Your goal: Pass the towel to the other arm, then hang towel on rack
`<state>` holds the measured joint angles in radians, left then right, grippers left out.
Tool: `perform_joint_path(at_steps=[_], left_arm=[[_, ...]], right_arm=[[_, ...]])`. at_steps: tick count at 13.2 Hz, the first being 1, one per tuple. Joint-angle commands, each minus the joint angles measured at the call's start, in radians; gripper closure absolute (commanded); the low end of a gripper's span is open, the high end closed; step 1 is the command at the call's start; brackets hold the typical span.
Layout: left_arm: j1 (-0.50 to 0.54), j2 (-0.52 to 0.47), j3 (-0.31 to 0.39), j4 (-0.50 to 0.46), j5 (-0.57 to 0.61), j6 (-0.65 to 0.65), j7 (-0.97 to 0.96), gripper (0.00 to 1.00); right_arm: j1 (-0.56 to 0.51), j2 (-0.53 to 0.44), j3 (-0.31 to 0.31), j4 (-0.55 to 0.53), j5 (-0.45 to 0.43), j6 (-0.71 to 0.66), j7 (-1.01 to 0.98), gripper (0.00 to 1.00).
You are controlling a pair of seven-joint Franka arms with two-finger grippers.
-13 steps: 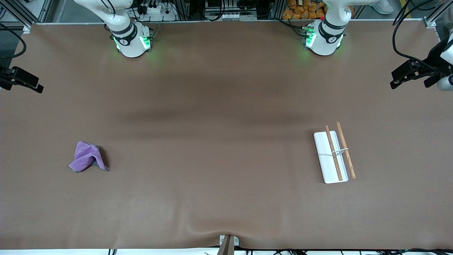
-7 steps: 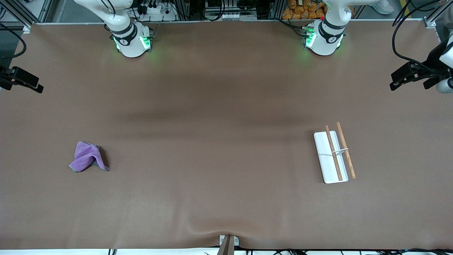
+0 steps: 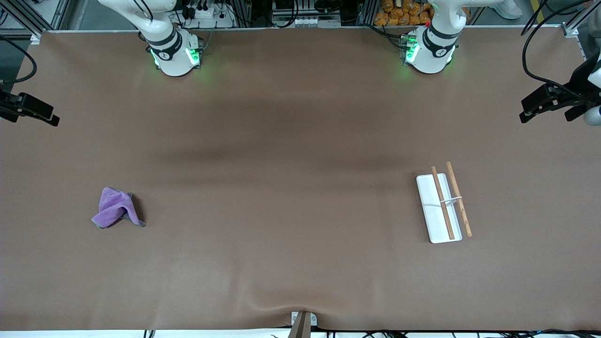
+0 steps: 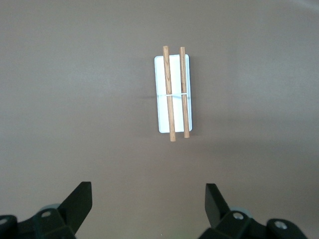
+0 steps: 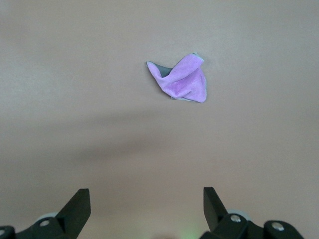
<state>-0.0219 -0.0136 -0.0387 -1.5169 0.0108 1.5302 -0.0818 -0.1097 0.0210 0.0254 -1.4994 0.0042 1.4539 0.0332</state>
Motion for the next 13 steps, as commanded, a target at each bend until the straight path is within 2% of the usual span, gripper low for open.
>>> perform_joint_path(at_steps=[1,13], left_arm=[[0.000,0.012,-0.007,0.027,-0.005,-0.024,0.005,0.00],[0.000,0.007,-0.009,0.006,-0.011,-0.022,-0.003,0.00]], right_arm=[[-0.013,0.023,0.008,0.030,-0.006,-0.010,0.014,0.00],[-0.059,0.100,0.007,0.031,-0.010,0.028,0.013,0.00]])
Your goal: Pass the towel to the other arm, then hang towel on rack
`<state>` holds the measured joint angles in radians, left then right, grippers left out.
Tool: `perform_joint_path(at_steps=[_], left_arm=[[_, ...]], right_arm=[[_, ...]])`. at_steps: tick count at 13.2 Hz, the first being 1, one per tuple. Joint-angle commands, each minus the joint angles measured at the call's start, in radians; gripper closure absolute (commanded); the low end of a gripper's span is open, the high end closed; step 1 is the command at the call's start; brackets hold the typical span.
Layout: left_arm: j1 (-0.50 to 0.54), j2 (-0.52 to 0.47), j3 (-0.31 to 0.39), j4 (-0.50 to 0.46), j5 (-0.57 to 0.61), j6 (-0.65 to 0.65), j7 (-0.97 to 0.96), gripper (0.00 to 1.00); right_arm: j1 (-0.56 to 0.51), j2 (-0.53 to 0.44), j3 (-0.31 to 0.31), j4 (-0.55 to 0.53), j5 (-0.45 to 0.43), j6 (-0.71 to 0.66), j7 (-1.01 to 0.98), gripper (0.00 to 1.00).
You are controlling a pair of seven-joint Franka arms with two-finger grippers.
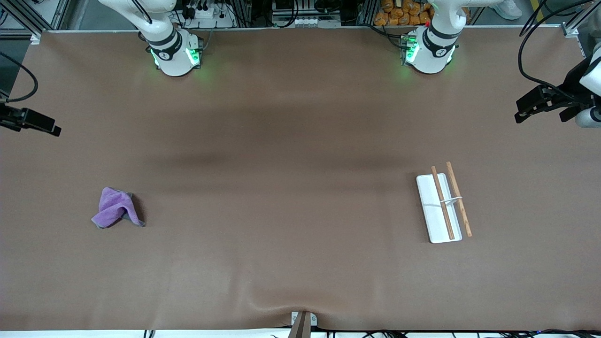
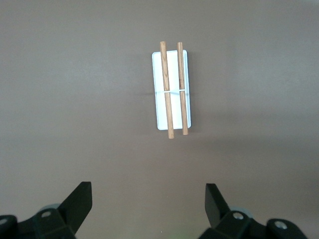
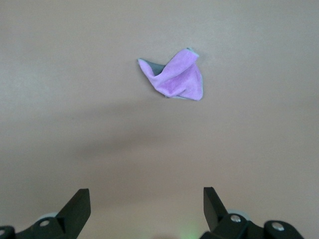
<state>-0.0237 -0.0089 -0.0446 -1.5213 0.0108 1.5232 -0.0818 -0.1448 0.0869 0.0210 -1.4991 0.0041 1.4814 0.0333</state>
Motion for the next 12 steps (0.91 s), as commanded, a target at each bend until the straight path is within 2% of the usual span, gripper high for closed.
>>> perform_joint_path(at_steps=[1,4,9,12], left_arm=[[0.002,0.003,-0.003,0.010,-0.012,-0.015,-0.003,0.00],[0.002,0.006,-0.003,0.010,-0.014,-0.012,-0.003,0.00],[0.002,0.004,-0.003,0.016,-0.020,-0.002,-0.003,0.00],[0.001,0.006,-0.003,0.021,-0.054,0.026,-0.003,0.00]], right_arm=[[-0.029,0.050,0.011,0.031,-0.010,0.000,0.011,0.00],[-0.026,0.066,0.013,0.031,-0.013,0.002,0.013,0.00],[-0.042,0.223,0.011,0.033,-0.015,0.071,0.005,0.00],[-0.058,0.269,0.013,0.033,-0.001,0.112,0.000,0.00]])
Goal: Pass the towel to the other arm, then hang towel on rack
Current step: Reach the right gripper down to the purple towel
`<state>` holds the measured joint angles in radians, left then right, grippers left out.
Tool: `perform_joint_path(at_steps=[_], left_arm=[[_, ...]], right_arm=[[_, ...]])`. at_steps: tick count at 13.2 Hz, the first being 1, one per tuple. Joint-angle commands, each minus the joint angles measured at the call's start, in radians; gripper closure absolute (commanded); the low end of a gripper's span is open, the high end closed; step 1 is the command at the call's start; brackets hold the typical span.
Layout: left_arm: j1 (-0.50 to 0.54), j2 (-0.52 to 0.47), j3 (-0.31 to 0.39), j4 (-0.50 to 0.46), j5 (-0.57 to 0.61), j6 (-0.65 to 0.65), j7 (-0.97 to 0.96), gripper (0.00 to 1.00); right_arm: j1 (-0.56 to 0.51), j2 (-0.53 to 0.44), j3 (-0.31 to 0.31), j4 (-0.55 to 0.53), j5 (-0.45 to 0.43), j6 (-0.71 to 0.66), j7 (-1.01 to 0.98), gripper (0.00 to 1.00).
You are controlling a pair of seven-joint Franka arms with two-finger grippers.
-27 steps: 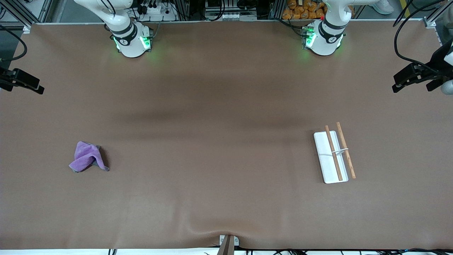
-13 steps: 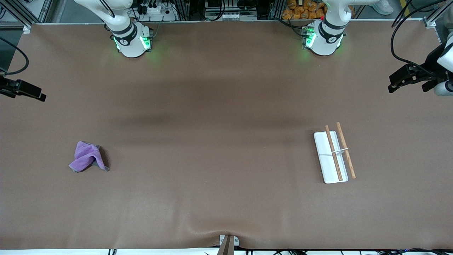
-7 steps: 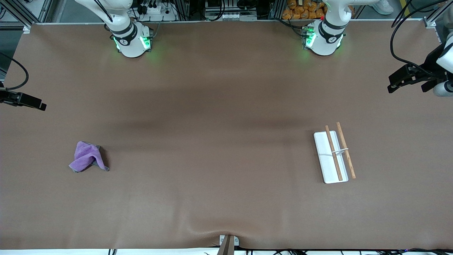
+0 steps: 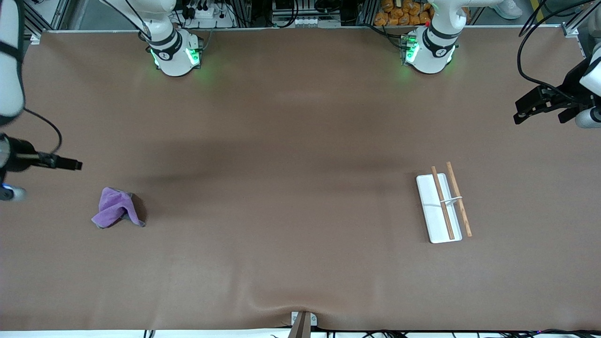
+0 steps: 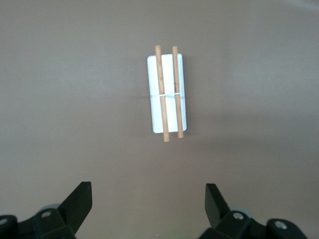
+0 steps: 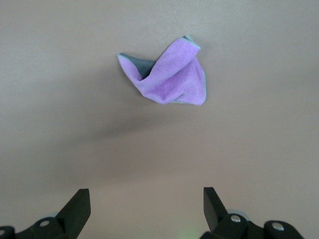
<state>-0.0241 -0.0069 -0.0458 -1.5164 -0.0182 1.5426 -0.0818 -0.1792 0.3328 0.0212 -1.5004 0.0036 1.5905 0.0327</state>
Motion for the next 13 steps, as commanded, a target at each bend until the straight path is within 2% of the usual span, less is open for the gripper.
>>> perform_joint_path(at_steps=[1,3,6,8,13], left_arm=[[0.003,0.005,-0.002,0.016,-0.025,0.007,-0.003,0.00],[0.001,0.005,-0.002,0.015,-0.026,0.014,-0.003,0.00],[0.000,0.005,-0.002,0.010,-0.026,0.014,-0.003,0.00],[0.000,0.005,-0.002,0.013,-0.026,0.014,-0.003,0.00],[-0.002,0.015,-0.002,0.013,-0.026,0.024,-0.003,0.00]], right_arm=[[-0.029,0.029,0.013,0.034,-0.005,0.015,-0.001,0.00],[-0.045,0.069,0.011,0.032,-0.016,0.077,-0.013,0.00],[-0.072,0.132,0.011,0.034,-0.017,0.130,-0.141,0.00],[-0.059,0.164,0.012,0.031,-0.016,0.149,-0.154,0.00],[-0.019,0.226,0.014,0.035,-0.017,0.163,-0.398,0.00]])
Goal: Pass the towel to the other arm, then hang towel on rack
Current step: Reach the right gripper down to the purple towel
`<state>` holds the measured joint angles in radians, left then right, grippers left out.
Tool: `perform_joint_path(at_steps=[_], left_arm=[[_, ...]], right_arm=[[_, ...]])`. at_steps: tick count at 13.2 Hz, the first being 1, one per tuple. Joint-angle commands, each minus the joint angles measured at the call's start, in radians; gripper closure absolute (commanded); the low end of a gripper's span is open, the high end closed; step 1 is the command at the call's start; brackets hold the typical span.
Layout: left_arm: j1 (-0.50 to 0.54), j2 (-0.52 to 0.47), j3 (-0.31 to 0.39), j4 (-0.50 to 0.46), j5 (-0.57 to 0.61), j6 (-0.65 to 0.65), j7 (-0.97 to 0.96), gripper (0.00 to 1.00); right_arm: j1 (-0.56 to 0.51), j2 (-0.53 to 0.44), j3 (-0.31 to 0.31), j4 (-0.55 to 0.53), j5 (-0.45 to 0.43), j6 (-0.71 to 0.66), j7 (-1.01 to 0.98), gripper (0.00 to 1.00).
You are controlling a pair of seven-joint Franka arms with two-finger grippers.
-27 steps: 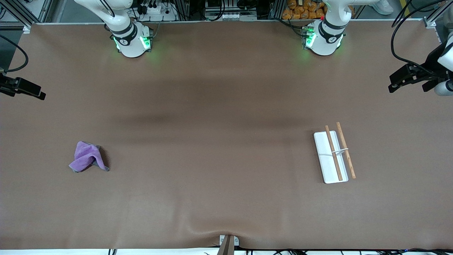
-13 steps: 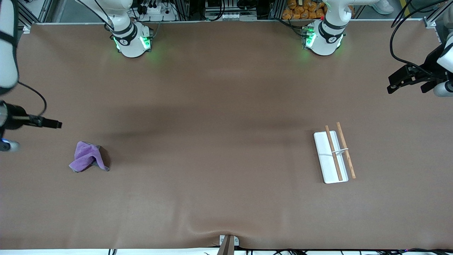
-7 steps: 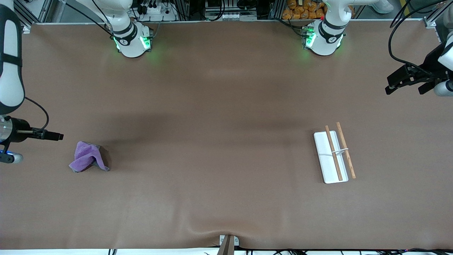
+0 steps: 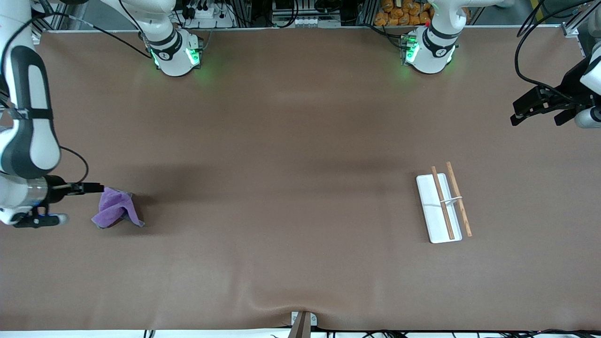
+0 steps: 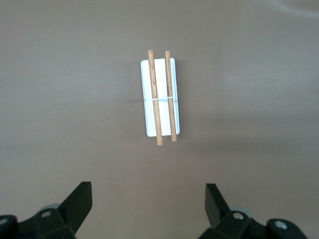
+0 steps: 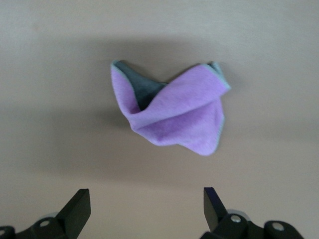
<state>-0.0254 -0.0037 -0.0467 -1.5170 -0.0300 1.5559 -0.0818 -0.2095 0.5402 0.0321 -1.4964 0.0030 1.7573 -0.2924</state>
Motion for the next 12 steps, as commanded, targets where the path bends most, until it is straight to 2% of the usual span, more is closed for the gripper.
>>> perform_joint_path(at_steps=[1,3,6,8,12], left_arm=[[-0.001,0.013,-0.001,0.014,-0.014,0.010,-0.003,0.00],[-0.001,0.013,-0.001,0.014,-0.014,0.010,-0.003,0.00],[0.001,0.013,-0.001,0.012,-0.016,0.010,-0.003,0.00],[-0.001,0.014,-0.001,0.014,-0.016,0.010,-0.004,0.00],[0.001,0.017,-0.001,0.015,-0.016,0.010,-0.004,0.00]], right_arm=[[0.022,0.020,0.003,0.031,-0.018,-0.001,-0.117,0.00],[0.036,0.027,0.005,0.031,-0.029,0.046,-0.204,0.00],[0.044,0.053,0.005,0.028,-0.116,0.146,-0.368,0.00],[0.033,0.076,0.005,0.025,-0.113,0.153,-0.471,0.00],[0.033,0.095,0.006,0.002,-0.107,0.188,-0.547,0.00]])
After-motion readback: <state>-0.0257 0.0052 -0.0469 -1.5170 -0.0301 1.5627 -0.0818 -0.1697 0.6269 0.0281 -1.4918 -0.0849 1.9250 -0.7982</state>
